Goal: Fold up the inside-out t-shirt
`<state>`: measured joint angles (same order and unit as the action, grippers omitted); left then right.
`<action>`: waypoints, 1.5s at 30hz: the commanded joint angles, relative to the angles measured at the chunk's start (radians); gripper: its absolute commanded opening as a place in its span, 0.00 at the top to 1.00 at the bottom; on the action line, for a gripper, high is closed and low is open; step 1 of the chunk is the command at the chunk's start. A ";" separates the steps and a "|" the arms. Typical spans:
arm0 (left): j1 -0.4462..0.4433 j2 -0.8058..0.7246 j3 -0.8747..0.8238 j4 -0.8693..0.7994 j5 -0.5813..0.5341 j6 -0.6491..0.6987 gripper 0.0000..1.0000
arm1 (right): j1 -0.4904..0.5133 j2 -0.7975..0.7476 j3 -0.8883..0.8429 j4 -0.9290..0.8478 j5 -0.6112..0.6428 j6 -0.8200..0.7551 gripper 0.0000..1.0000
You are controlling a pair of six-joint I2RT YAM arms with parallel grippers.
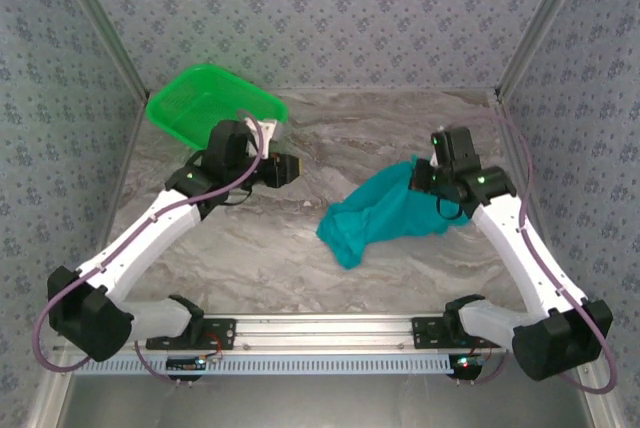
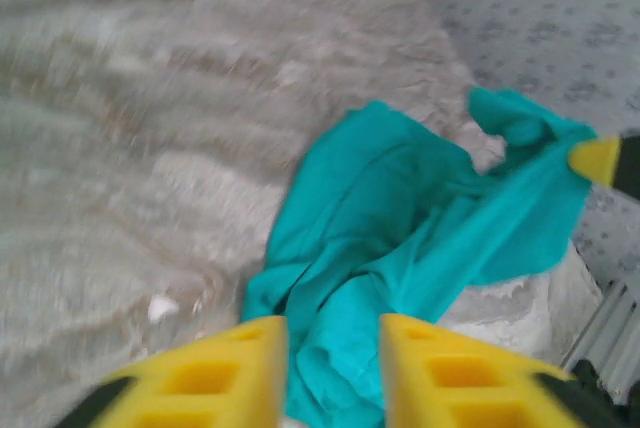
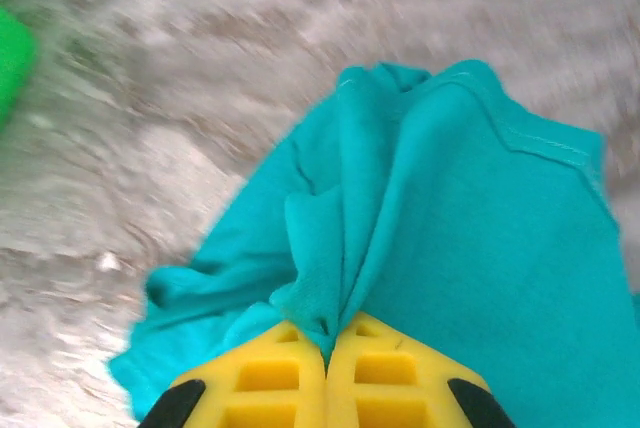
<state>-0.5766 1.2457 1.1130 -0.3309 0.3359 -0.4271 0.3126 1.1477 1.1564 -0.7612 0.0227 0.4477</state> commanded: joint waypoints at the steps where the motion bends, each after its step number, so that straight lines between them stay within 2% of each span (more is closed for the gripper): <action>1: -0.070 0.098 -0.048 -0.029 0.022 0.051 0.42 | 0.040 0.038 0.082 -0.085 0.088 -0.058 0.98; 4: -0.155 0.186 -0.100 0.023 -0.075 0.039 0.34 | 0.036 0.013 -0.042 -0.146 0.198 0.037 0.99; 5: -0.178 0.216 -0.115 0.044 -0.095 0.033 0.32 | 0.039 -0.007 -0.101 -0.143 0.202 0.061 0.98; 7: -0.221 0.283 -0.143 0.107 -0.110 0.001 0.31 | 0.047 -0.055 -0.232 -0.106 0.132 0.088 0.94; 9: -0.258 0.349 -0.137 0.135 -0.115 -0.020 0.28 | 0.049 -0.087 -0.337 -0.095 0.071 0.128 0.82; 10: -0.280 0.382 -0.127 0.139 -0.129 -0.025 0.27 | 0.045 -0.102 -0.373 -0.109 0.064 0.150 0.67; 12: -0.308 0.441 -0.100 0.135 -0.147 -0.025 0.27 | 0.022 -0.124 -0.405 -0.135 0.059 0.159 0.53; 14: -0.323 0.486 -0.069 0.132 -0.150 -0.031 0.26 | -0.040 -0.134 -0.400 -0.142 0.044 0.138 0.46; 17: -0.330 0.514 -0.030 0.132 -0.145 -0.031 0.26 | -0.171 -0.111 -0.354 -0.115 -0.042 0.085 0.45; 18: -0.330 0.514 -0.020 0.133 -0.147 -0.030 0.26 | -0.209 -0.092 -0.336 -0.100 -0.062 0.070 0.42; 19: -0.330 0.515 -0.012 0.135 -0.152 -0.030 0.26 | -0.246 -0.071 -0.324 -0.075 -0.075 0.058 0.32; 21: -0.330 0.519 0.009 0.131 -0.159 -0.029 0.26 | -0.310 -0.015 -0.309 -0.034 -0.137 0.041 0.31; 24: -0.332 0.533 0.044 0.118 -0.177 -0.029 0.25 | -0.388 0.071 -0.308 0.020 -0.240 0.011 0.35; 27: -0.335 0.565 0.069 0.116 -0.207 -0.016 0.25 | -0.392 0.095 -0.352 0.055 -0.267 0.026 0.38; 29: -0.335 0.603 0.092 0.107 -0.206 0.000 0.33 | -0.389 0.101 -0.389 0.072 -0.271 0.031 0.45; 30: -0.335 0.622 0.104 0.098 -0.194 0.013 0.44 | -0.389 0.102 -0.411 0.082 -0.277 0.030 0.52; 33: -0.335 0.626 0.108 0.095 -0.155 0.064 0.87 | -0.386 0.076 -0.440 0.087 -0.265 0.022 0.90; 34: -0.335 0.613 0.106 0.097 -0.145 0.085 0.97 | -0.386 0.056 -0.438 0.077 -0.251 0.022 0.98; 35: -0.332 0.598 0.102 0.101 -0.133 0.102 1.00 | -0.385 0.038 -0.431 0.067 -0.235 0.022 1.00; 39: -0.282 0.493 0.107 0.062 -0.059 0.131 1.00 | -0.384 -0.074 -0.368 0.014 -0.126 0.083 1.00; 45: -0.193 0.199 0.171 -0.138 -0.113 0.186 1.00 | -0.359 -0.181 -0.177 -0.088 0.050 0.085 1.00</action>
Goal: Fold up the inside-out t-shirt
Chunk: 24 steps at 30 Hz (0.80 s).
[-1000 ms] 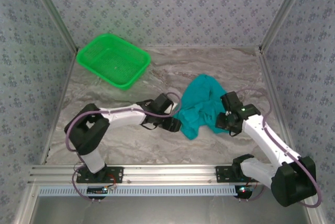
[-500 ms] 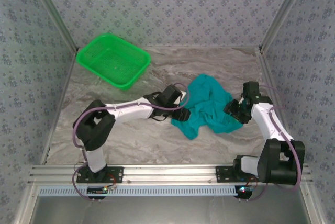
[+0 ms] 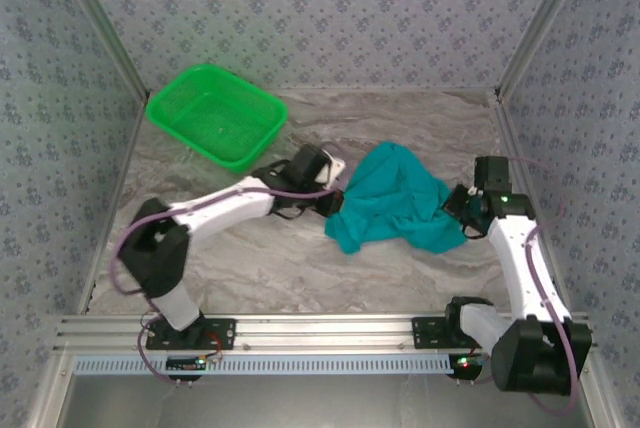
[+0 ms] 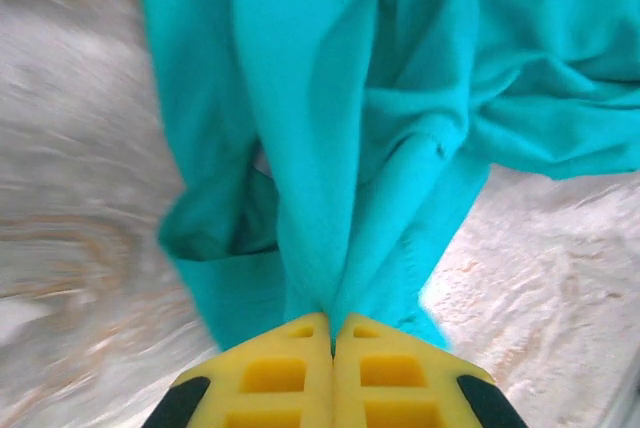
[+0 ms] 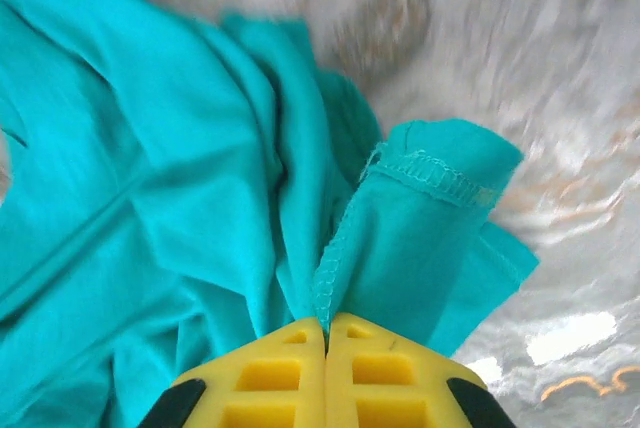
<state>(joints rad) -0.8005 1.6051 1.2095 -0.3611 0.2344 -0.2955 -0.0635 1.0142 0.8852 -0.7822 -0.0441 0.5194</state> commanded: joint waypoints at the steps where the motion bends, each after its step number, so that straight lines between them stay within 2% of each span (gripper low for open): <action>1: 0.044 -0.214 0.095 -0.142 -0.021 0.060 1.00 | 0.030 -0.068 0.134 -0.073 0.149 0.007 1.00; 8: 0.063 -0.464 0.306 -0.375 -0.196 0.114 1.00 | 0.060 -0.176 0.405 -0.076 0.188 -0.034 1.00; 13: 0.063 -0.537 0.342 -0.366 -0.290 0.127 1.00 | 0.064 -0.165 0.477 -0.043 0.159 -0.012 1.00; 16: 0.098 -0.487 0.363 -0.328 -0.327 0.164 1.00 | 0.056 -0.053 0.503 0.002 0.097 0.002 1.00; 24: 0.283 -0.182 0.563 -0.196 -0.199 0.251 1.00 | 0.044 0.356 0.752 0.087 0.069 -0.059 1.00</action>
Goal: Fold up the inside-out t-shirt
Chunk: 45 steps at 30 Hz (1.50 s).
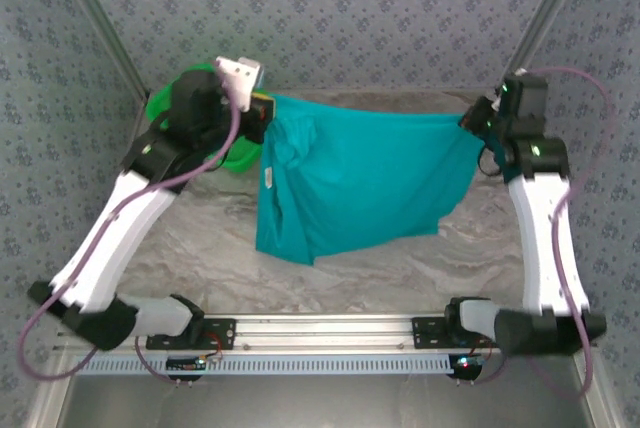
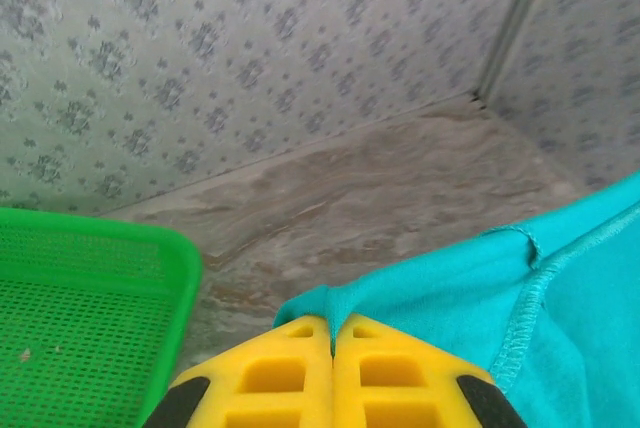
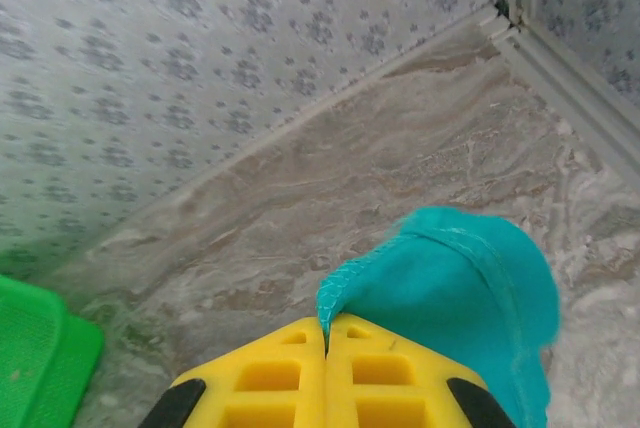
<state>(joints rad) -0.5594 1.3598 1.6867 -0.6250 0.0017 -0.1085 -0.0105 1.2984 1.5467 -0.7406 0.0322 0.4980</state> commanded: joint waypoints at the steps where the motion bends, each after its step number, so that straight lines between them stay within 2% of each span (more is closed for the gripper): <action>1: 0.053 0.113 0.137 0.064 0.042 0.073 1.00 | -0.011 0.103 0.127 0.053 -0.007 -0.047 1.00; 6: 0.086 0.284 0.415 0.013 0.119 0.115 1.00 | -0.008 0.186 0.304 0.065 -0.030 -0.077 1.00; 9: 0.085 0.338 0.580 -0.069 0.170 0.140 1.00 | -0.001 0.163 0.355 0.052 -0.028 -0.098 1.00; 12: 0.080 0.323 0.625 -0.128 0.216 0.148 1.00 | 0.014 0.091 0.346 0.031 0.012 -0.125 1.00; 15: 0.054 0.219 0.509 -0.153 0.204 0.151 1.00 | 0.043 -0.023 0.259 0.007 0.087 -0.133 1.00; 20: -0.051 -0.074 0.153 -0.093 0.132 0.158 1.00 | 0.119 -0.241 0.119 -0.060 0.181 -0.110 1.00; 23: -0.080 -0.190 0.089 -0.137 0.122 0.134 1.00 | 0.160 -0.324 0.100 -0.125 0.193 -0.094 1.00; 27: -0.080 -0.228 0.060 -0.198 0.095 0.126 1.00 | 0.178 -0.351 0.117 -0.233 0.180 -0.073 1.00; 33: -0.057 -0.139 0.019 -0.225 0.042 0.124 1.00 | 0.185 -0.300 0.029 -0.250 0.207 -0.046 1.00; 35: -0.016 -0.099 0.015 -0.204 0.074 0.114 1.00 | 0.181 -0.256 -0.003 -0.230 0.194 -0.047 1.00; 37: 0.047 -0.047 0.023 -0.179 0.155 0.102 1.00 | 0.170 -0.188 -0.018 -0.203 0.172 -0.051 1.00; 40: 0.108 0.100 0.090 -0.174 0.240 0.116 1.00 | 0.135 -0.050 -0.029 -0.153 0.151 -0.044 1.00; 45: 0.115 0.435 0.272 -0.154 0.256 0.152 1.00 | 0.060 0.194 -0.022 -0.026 0.152 -0.026 1.00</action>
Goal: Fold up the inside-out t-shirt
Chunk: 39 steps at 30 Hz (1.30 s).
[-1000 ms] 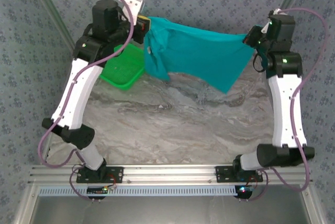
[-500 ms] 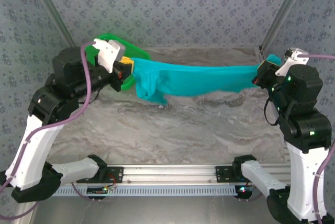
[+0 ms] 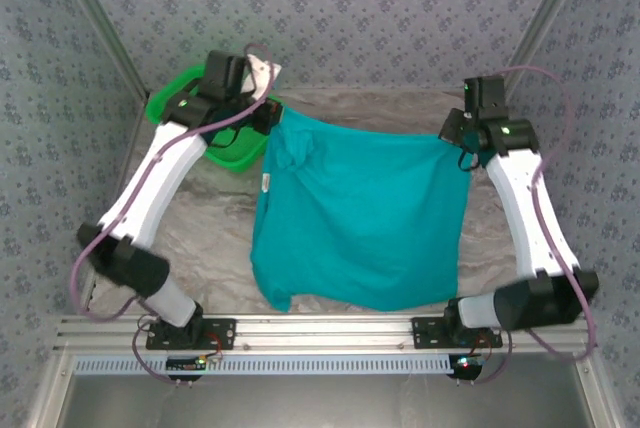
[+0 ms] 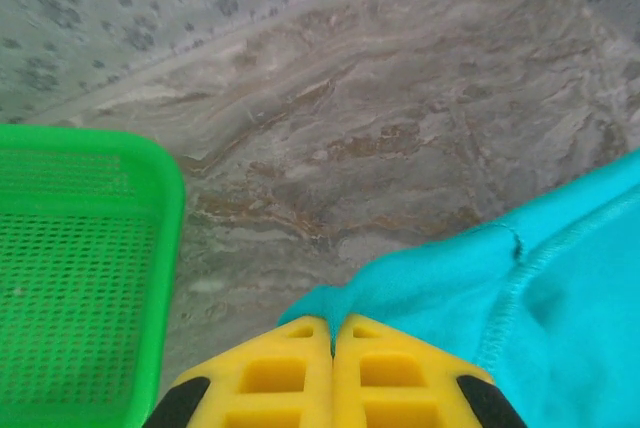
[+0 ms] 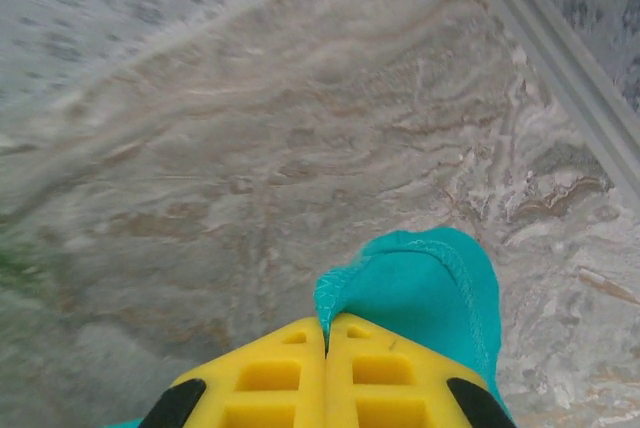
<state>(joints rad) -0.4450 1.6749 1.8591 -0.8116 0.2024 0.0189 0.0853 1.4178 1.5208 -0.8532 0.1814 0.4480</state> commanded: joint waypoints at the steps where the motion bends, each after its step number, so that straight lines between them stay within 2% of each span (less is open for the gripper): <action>1: 0.000 0.206 0.169 0.029 0.060 0.018 1.00 | -0.051 0.122 0.018 0.103 0.000 0.031 1.00; 2: 0.001 0.296 0.247 0.016 0.067 0.004 0.95 | -0.066 0.179 0.041 0.110 -0.006 0.042 1.00; 3: 0.000 0.377 0.343 -0.005 0.078 -0.018 0.67 | -0.084 0.222 0.059 0.120 -0.007 0.045 1.00; 4: 0.000 0.475 0.464 -0.037 0.093 -0.048 0.41 | -0.098 0.270 0.085 0.111 -0.009 0.056 0.87; 5: 0.000 0.568 0.594 -0.071 0.110 -0.086 0.30 | -0.114 0.315 0.116 0.097 -0.009 0.065 0.77; 8: -0.004 0.754 0.907 -0.162 0.145 -0.187 0.25 | -0.137 0.366 0.137 0.074 -0.024 0.072 0.68; 9: -0.009 0.776 0.959 -0.179 0.145 -0.201 0.25 | -0.133 0.362 0.126 0.075 -0.020 0.064 0.65; 12: -0.032 0.736 0.939 -0.205 0.097 -0.202 0.25 | -0.083 0.316 0.046 0.090 -0.003 0.000 0.59; 15: -0.064 0.573 0.708 -0.215 0.015 -0.186 0.27 | 0.024 0.299 -0.028 0.133 -0.128 -0.156 0.59; 18: -0.084 0.305 0.242 -0.049 -0.047 -0.226 0.29 | 0.179 0.357 -0.018 0.154 -0.167 -0.240 0.59; 21: -0.068 0.034 -0.261 0.168 -0.065 -0.318 0.32 | 0.282 0.463 0.056 0.197 -0.258 -0.261 0.59; 23: -0.049 -0.089 -0.478 0.219 -0.093 -0.356 0.34 | 0.329 0.537 0.130 0.208 -0.282 -0.271 0.59; 26: -0.030 -0.203 -0.710 0.251 -0.095 -0.380 0.34 | 0.368 0.668 0.282 0.189 -0.281 -0.283 0.59; 30: -0.022 -0.241 -0.880 0.291 -0.069 -0.437 0.33 | 0.387 0.821 0.452 0.185 -0.295 -0.282 0.59; 34: -0.023 -0.232 -0.951 0.350 -0.052 -0.489 0.31 | 0.409 0.957 0.608 0.142 -0.215 -0.285 0.61; 39: -0.024 -0.172 -0.975 0.387 -0.024 -0.510 0.31 | 0.422 1.071 0.724 0.126 -0.174 -0.283 0.73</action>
<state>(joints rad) -0.4664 1.4746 0.8928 -0.4923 0.1493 -0.4553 0.4931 2.4340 2.1857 -0.6769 -0.0338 0.1776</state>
